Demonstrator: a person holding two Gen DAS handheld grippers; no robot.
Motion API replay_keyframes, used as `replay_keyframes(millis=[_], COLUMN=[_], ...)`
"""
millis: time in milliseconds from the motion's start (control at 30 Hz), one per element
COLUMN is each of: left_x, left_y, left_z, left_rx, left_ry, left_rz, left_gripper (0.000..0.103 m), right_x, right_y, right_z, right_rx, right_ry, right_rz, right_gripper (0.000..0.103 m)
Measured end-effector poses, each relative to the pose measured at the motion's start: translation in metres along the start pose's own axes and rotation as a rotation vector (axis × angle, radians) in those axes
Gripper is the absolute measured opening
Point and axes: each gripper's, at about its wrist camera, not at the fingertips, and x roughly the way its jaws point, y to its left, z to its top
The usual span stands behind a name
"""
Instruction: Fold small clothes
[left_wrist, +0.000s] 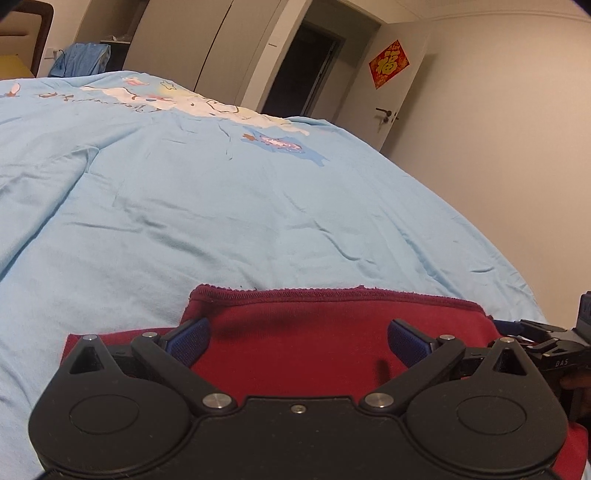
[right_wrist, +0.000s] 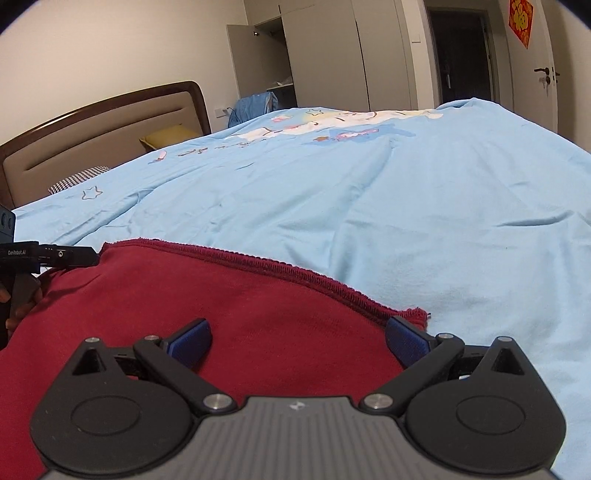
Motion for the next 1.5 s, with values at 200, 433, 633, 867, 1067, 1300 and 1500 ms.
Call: replay_keyframes(millis=[200,433,633,867,1067,1300,1500], left_x=[0.000,-0.001,-0.001,-0.001,-0.002,-0.028,-0.086], left_y=[0.008,0.012,0.012,0.013,0.012,0.002,-0.022], left_z=[-0.004,-0.004,-0.005,-0.005,-0.004,0.009,0.009], left_rx=[-0.029,-0.038,-0.036,-0.037,-0.036,-0.078,-0.015], left_ry=[-0.009,-0.016,-0.016,-0.016,-0.017,-0.029,-0.105], left_rz=[-0.027,-0.036,-0.035,-0.036,-0.034,0.007,0.053], left_gripper=[0.102,0.102,0.102,0.102,0.102,0.102,0.102], right_x=[-0.006,-0.005,-0.002,-0.003,-0.003,-0.022,-0.070], right_y=[-0.013,-0.012,-0.008,-0.010,-0.007,0.007,0.030], right_z=[-0.003,-0.002,-0.002,-0.002,-0.002,0.004,0.000], right_rx=[0.064,0.068,0.071,0.083,0.076,0.025,-0.010], right_ry=[-0.023,-0.029,-0.033,-0.039,-0.043,-0.074,-0.148], right_rz=[0.052,0.054,0.054,0.062,0.054,0.005,-0.033], right_gripper=[0.103,0.103,0.103,0.103,0.103,0.103,0.103])
